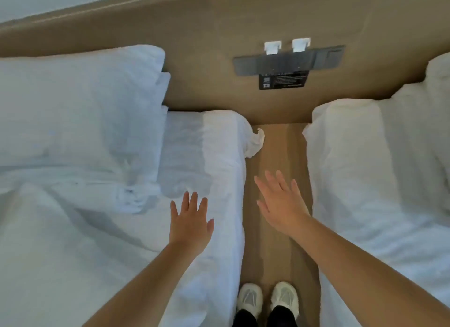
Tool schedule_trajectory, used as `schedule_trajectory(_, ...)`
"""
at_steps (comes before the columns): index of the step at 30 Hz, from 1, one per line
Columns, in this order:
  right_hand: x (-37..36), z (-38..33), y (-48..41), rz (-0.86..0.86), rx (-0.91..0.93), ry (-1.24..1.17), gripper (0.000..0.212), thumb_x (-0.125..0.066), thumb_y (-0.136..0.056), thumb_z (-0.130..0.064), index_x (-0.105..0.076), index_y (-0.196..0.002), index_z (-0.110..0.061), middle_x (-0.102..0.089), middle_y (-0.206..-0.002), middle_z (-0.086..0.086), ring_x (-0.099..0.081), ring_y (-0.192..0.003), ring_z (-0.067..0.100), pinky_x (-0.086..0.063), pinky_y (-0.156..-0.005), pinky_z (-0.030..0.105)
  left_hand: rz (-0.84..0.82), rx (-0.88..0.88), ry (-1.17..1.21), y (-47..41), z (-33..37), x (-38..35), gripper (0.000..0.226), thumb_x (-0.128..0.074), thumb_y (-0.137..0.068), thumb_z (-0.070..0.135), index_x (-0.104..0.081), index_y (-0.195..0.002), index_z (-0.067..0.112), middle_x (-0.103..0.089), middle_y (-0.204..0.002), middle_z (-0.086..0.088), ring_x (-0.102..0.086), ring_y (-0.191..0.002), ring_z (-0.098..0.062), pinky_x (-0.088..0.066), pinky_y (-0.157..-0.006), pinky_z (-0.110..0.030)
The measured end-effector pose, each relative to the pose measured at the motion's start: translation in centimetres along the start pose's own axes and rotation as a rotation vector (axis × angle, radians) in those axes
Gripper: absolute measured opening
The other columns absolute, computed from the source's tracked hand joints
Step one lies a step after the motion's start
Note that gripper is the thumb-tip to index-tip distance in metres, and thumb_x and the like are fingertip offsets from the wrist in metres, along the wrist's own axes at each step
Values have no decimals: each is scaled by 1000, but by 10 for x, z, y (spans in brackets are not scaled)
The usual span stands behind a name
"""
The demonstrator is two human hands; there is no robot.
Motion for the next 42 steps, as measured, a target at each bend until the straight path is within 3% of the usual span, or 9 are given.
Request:
schedule_trajectory(7,-62,-201,-18,-198,302,99,60,-22,-106,-41,9,-156,-28,12,-164,1,10,-150,26,-6,-120,49,-88,369,241,93,-160,-121,62,-25,-101,47,-8,-155,21,-1,-163,-5,4,-150,-25,-7,-120,-51)
schedule_trajectory(11,-119,-298,-17,-385,396,48,64,-30,-104,-46,5,-156,-30,6,-164,-1,3,-151,23,-12,-120,47,13,584,411,142,-232,-192,65,-38,-96,47,-28,-151,16,-16,-161,-10,-13,-148,-29,-21,-113,-58)
schedule_trajectory(16,-177,-403,-24,-558,286,-404,87,-52,-92,-59,-8,-157,-22,-22,-160,2,-28,-145,21,-27,-112,34,202,849,625,172,-306,-243,78,-37,-91,64,-8,-155,30,7,-163,-3,10,-149,-26,-1,-112,-65)
schedule_trajectory(20,-194,-474,-37,-488,226,-661,91,-67,-82,-57,-21,-152,-21,-43,-148,-1,-45,-131,19,-35,-95,24,284,1172,828,210,-362,-291,90,-35,-85,76,2,-154,31,12,-162,-3,12,-149,-26,-1,-111,-66)
schedule_trajectory(27,-226,-496,-74,-430,104,-655,103,-80,-69,-56,-24,-148,-22,-52,-135,0,-52,-123,25,-45,-103,40,244,1755,1711,278,-387,-430,122,-48,-64,91,-9,-153,18,-33,-151,-18,-38,-135,-38,-34,-110,-52)
schedule_trajectory(32,-216,-498,-56,-300,170,-608,48,-63,-90,-42,-47,-128,-18,-56,-108,-4,-54,-105,20,-40,-85,28,360,1628,1816,272,-373,-422,79,-40,-88,72,-52,-128,4,-58,-125,-15,-55,-113,-34,-44,-98,-42)
schedule_trajectory(35,-182,-495,-30,-235,221,-640,40,-55,-96,-37,-49,-132,-20,-60,-118,-3,-54,-107,17,-37,-86,25,541,1644,1785,292,-371,-379,51,-42,-94,58,-57,-99,10,-64,-104,-12,-60,-100,-33,-48,-90,-41)
schedule_trajectory(39,-127,-460,21,-184,198,-606,39,-50,-99,-38,-52,-132,-17,-61,-124,2,-56,-113,22,-37,-87,25,621,1661,1795,342,-337,-320,54,-41,-98,53,-58,-122,7,-61,-117,-12,-57,-108,-32,-46,-94,-39)
schedule_trajectory(42,-80,-404,70,-171,157,-582,39,-47,-100,-40,-54,-131,-18,-62,-121,0,-56,-106,18,-41,-88,28,598,1611,1805,375,-287,-263,52,-40,-99,51,-60,-118,7,-62,-111,-10,-58,-107,-32,-46,-93,-38)
Point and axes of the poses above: each hand's wrist, its own y-axis away from the middle knuckle, its own x-axis out of the back of the hand, z = x × y, the point moved 7 cm from there along -y, towards the middle knuckle
